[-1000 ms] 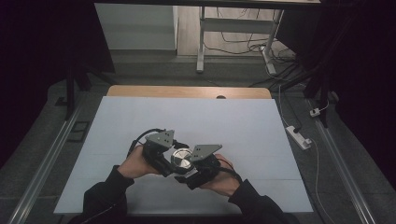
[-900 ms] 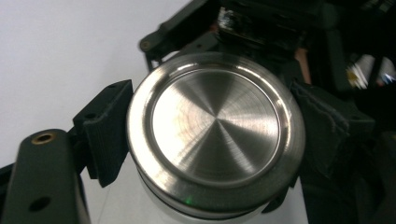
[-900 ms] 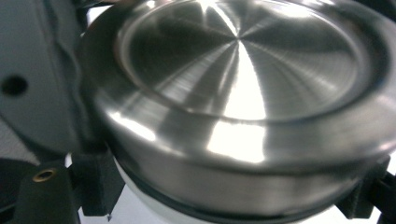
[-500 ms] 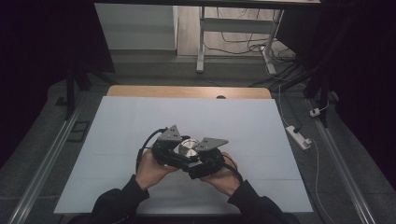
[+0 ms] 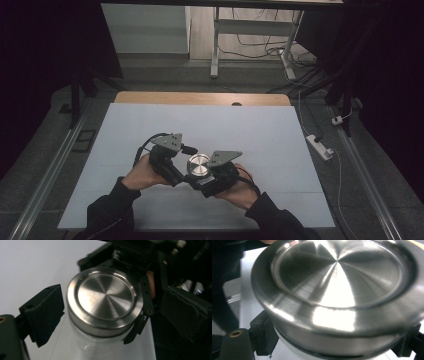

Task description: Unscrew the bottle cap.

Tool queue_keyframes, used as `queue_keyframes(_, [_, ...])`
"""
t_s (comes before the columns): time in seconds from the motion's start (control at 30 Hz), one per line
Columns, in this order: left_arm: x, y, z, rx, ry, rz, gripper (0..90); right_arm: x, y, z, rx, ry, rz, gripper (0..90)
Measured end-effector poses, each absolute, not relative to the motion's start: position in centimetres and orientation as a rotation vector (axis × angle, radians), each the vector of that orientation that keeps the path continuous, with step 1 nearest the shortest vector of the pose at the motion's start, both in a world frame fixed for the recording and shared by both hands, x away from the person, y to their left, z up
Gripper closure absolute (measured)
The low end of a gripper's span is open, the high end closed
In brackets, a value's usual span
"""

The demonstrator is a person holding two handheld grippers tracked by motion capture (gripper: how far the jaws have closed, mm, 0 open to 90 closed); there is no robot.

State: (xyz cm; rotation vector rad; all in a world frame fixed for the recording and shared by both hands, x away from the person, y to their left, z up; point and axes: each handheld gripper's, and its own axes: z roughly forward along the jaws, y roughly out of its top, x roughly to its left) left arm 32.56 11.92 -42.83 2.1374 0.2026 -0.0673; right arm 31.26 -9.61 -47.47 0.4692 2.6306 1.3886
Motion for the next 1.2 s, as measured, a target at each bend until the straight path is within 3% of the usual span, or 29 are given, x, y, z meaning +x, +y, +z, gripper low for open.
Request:
queue_keyframes(0.37, [32.3,11.0,-43.3,2.178,0.185,-0.014,18.7,30.4,-8.9,-47.5,0.389,2.66,1.379,14.8])
queue_keyframes(0.77, [32.4,9.5,-43.9,2.067,0.506,0.074,19.4,31.6,-9.8,-47.7,0.638,2.566,1.354,14.8])
queue_keyframes(1.2, [32.1,10.2,-43.0,2.014,0.533,0.094,19.5,31.7,-9.9,-47.8,0.64,2.554,1.344,14.8])
